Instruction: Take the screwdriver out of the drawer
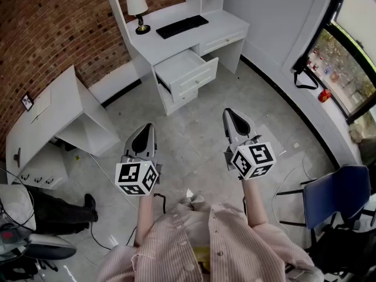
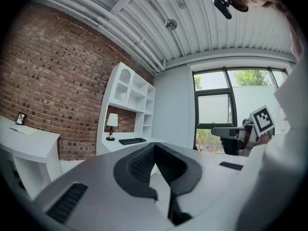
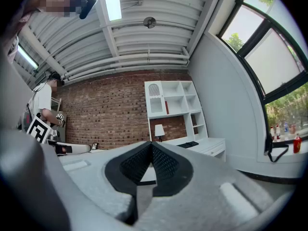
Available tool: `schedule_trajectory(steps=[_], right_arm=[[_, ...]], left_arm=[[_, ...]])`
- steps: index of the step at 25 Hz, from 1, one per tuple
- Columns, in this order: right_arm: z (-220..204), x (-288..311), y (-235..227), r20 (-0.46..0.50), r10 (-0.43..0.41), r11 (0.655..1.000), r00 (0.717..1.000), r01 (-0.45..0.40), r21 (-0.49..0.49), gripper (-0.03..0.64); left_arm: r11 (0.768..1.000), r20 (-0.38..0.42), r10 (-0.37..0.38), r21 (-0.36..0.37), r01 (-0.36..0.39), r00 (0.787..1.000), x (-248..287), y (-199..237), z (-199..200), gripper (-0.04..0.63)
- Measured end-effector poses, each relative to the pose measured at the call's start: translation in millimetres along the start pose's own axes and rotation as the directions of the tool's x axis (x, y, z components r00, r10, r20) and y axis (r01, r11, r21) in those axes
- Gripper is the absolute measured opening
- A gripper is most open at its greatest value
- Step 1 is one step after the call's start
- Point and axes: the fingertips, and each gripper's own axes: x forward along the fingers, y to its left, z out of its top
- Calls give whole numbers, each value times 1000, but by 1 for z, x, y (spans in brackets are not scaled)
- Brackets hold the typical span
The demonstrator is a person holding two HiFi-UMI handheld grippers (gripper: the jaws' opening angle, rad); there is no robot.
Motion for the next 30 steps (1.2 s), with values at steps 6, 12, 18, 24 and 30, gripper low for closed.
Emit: schedule_trajectory(steps=[6, 12, 18, 24, 30], right_arm=[[2, 4, -7, 2, -2, 1000, 1000, 2, 5, 5], [-6, 6, -16, -9, 5, 1000, 1000, -5, -11, 5], [-20, 17, -21, -43, 34, 999, 998, -34, 9, 17], [-29, 35, -30, -64, 30, 1000, 998, -30, 11, 29], [-41, 67, -43, -85, 13, 1000, 996, -12, 20, 56]], left_arm=[[1000, -9, 6, -3, -6, 1000, 6, 0, -1, 0], [1000, -26, 18, -6, -18, 999, 12, -3, -10, 0], [999, -26, 28, -42, -29, 999, 15, -3, -20, 0], [997, -33, 48, -62, -50, 998, 29, 9, -25, 0], [996, -57, 38, -78, -43, 998, 61, 30, -34, 0]])
